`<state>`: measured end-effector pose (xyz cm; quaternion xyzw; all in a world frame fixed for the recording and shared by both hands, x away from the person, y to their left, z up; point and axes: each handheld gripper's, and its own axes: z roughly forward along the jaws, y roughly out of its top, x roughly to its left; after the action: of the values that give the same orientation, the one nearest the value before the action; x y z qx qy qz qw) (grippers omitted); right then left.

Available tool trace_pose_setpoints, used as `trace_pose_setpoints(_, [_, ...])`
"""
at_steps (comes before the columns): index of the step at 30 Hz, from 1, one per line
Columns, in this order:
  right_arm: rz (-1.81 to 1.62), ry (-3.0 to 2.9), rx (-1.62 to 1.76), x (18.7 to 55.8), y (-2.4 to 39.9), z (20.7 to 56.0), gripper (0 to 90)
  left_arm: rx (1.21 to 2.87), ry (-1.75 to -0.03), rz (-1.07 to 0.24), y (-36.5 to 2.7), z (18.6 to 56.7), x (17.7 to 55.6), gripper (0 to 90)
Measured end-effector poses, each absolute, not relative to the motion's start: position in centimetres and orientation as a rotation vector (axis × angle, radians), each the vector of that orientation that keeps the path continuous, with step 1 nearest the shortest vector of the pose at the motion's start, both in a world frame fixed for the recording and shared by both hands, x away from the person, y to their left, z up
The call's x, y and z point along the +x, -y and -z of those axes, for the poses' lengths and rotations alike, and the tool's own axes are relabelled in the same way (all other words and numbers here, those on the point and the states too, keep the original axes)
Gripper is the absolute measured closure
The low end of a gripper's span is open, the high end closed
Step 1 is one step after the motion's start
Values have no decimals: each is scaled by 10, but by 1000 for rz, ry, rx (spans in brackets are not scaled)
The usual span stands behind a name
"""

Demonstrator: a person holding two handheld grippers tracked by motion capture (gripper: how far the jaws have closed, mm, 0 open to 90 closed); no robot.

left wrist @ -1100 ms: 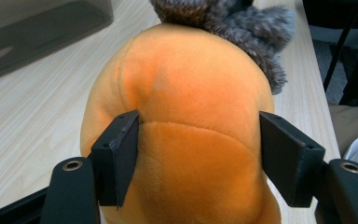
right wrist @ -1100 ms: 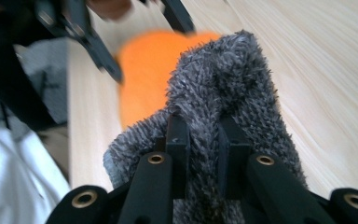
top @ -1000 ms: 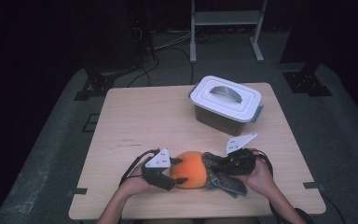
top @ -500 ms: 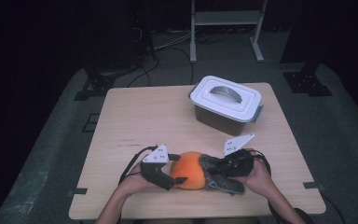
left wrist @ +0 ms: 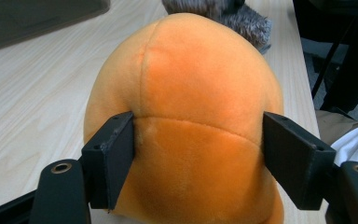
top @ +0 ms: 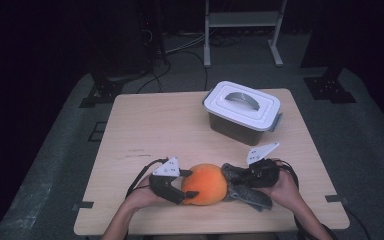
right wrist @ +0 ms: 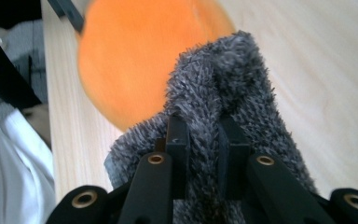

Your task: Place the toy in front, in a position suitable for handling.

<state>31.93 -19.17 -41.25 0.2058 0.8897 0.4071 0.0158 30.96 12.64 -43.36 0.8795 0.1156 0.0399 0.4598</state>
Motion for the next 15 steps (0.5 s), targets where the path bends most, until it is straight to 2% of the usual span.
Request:
trace_pose_setpoints(4, [-1339, -2748, 571, 314, 183, 404, 770, 2168, -271, -99, -124, 435, 308, 276])
trace_pose_setpoints(15, [-1188, -2828, 630, 321, 186, 422, 768, 2180, -311, -81, -129, 431, 312, 198])
